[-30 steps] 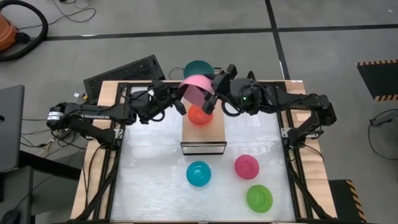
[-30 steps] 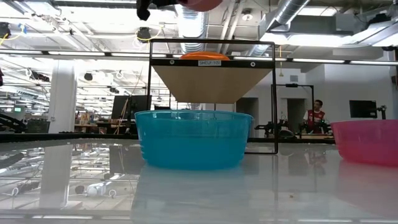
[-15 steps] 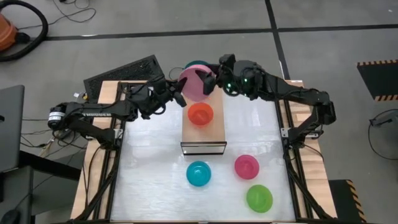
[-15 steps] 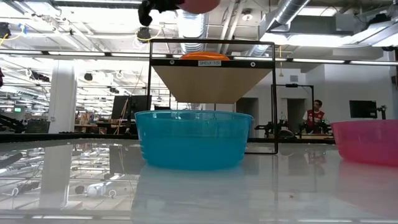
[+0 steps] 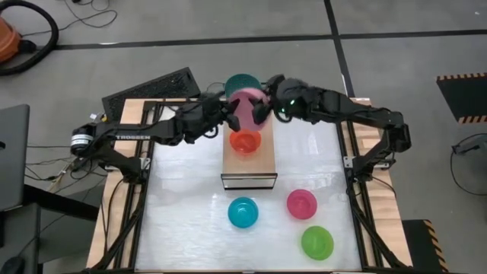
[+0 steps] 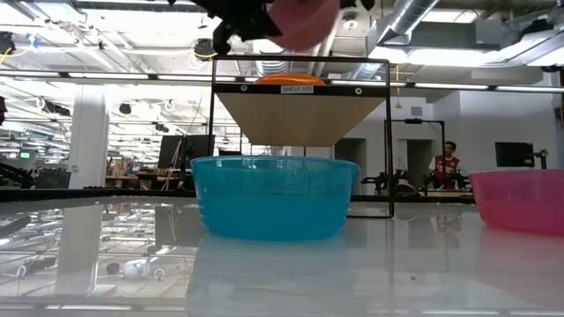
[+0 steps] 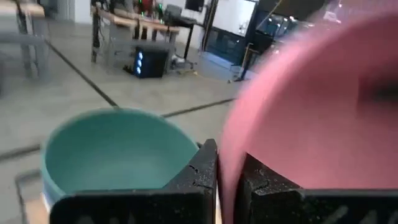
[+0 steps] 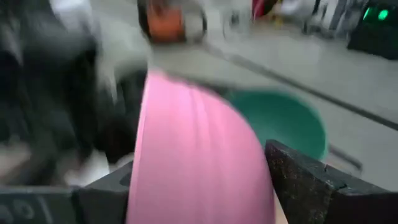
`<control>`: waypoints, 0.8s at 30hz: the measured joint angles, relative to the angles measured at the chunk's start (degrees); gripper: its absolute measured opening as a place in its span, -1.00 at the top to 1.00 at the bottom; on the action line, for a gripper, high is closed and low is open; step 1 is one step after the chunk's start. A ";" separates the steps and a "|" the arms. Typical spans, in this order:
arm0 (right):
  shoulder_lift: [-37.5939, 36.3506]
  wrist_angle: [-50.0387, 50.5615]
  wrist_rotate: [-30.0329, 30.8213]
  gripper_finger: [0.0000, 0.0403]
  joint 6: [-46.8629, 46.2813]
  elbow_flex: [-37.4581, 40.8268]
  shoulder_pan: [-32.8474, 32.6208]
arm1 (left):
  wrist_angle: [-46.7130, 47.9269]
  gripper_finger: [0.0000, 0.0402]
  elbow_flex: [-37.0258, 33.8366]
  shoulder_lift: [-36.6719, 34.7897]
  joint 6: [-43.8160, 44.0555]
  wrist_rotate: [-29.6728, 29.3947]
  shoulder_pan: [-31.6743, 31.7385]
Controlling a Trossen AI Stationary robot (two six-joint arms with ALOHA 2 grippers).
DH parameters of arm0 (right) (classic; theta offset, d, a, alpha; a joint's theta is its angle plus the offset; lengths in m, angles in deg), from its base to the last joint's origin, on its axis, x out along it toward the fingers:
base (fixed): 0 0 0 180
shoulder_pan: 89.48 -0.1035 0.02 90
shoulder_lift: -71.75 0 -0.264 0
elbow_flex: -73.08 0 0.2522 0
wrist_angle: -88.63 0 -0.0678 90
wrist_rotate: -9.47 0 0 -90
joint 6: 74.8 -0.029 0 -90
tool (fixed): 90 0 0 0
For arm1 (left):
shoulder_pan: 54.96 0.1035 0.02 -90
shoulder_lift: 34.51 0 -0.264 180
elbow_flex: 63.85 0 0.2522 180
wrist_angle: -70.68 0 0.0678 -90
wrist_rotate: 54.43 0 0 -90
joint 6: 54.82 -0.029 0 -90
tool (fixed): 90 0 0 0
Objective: Place and stack bowls onto a shelf
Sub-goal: Stack the pink bowl on top of the dark green bowl on the shelf
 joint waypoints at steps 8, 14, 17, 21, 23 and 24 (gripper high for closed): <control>0.71 7.50 2.37 -0.35 15.30 0.09 -0.17 | 4.65 0.99 8.11 6.45 -6.59 0.99 1.05; 0.74 11.57 4.19 -0.35 24.62 0.09 -0.14 | 5.69 0.99 10.76 11.27 -6.95 3.66 1.99; 0.78 13.76 5.61 -0.35 30.51 0.09 -0.06 | 6.43 0.99 12.29 12.83 -8.88 4.69 2.44; 0.78 13.38 6.11 -0.35 38.10 0.02 -0.12 | 7.28 0.99 13.43 13.26 -12.88 5.42 2.77; 0.68 13.44 6.41 -0.35 40.81 0.02 -0.38 | 7.42 0.99 14.11 13.26 -14.93 5.27 3.07; 0.64 13.31 6.65 -0.35 41.99 -0.04 -0.53 | 8.04 0.99 14.73 13.25 -15.96 5.52 3.33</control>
